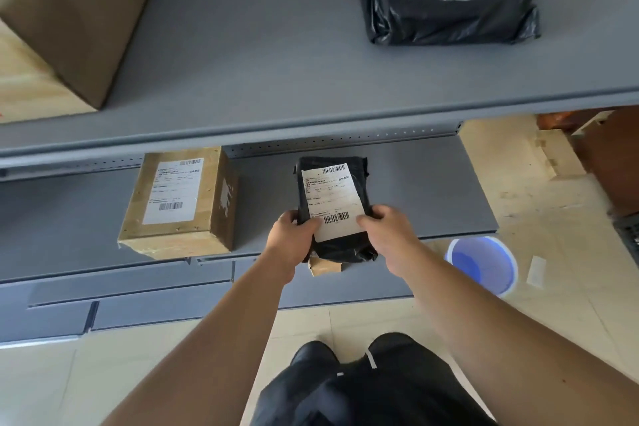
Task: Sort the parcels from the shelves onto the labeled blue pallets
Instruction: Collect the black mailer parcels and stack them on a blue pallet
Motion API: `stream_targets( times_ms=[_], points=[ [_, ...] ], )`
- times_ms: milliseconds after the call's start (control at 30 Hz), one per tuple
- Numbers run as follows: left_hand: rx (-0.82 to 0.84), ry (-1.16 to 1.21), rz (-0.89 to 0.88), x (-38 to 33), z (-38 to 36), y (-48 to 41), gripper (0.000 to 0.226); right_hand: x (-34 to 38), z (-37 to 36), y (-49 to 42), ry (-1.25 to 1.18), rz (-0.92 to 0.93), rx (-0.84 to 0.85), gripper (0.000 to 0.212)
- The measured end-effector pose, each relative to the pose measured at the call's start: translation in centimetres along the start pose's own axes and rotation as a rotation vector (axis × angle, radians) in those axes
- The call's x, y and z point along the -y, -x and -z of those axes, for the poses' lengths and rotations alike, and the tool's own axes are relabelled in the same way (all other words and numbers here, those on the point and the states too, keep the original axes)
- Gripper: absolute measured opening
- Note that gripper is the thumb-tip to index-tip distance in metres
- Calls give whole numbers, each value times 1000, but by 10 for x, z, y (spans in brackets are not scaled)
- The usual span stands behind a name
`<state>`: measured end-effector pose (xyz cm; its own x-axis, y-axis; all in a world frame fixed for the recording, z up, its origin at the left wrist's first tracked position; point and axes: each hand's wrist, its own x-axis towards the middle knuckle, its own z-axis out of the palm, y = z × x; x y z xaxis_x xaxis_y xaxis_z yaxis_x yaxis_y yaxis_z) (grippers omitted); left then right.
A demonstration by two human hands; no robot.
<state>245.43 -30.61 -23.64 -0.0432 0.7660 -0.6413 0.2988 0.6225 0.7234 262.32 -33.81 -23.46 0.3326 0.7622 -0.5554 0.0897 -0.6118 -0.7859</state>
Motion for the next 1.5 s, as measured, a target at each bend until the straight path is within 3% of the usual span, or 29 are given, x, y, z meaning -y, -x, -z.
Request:
stream_targets(
  times_ms=[433, 767, 1200, 1500],
  points=[
    [-125, 193, 14, -9, 22, 90, 31, 34, 18, 49, 41, 87, 180, 9],
    [-382, 482, -19, 16, 40, 174, 20, 50, 0, 98, 70, 160, 446, 9],
    [-741, 777, -53, 119, 160, 288, 24, 52, -157, 224, 265, 353, 832, 12],
    [-981, 860, -57, 209, 277, 358, 22, 38, -289, 347, 341, 466, 980, 12]
  ],
)
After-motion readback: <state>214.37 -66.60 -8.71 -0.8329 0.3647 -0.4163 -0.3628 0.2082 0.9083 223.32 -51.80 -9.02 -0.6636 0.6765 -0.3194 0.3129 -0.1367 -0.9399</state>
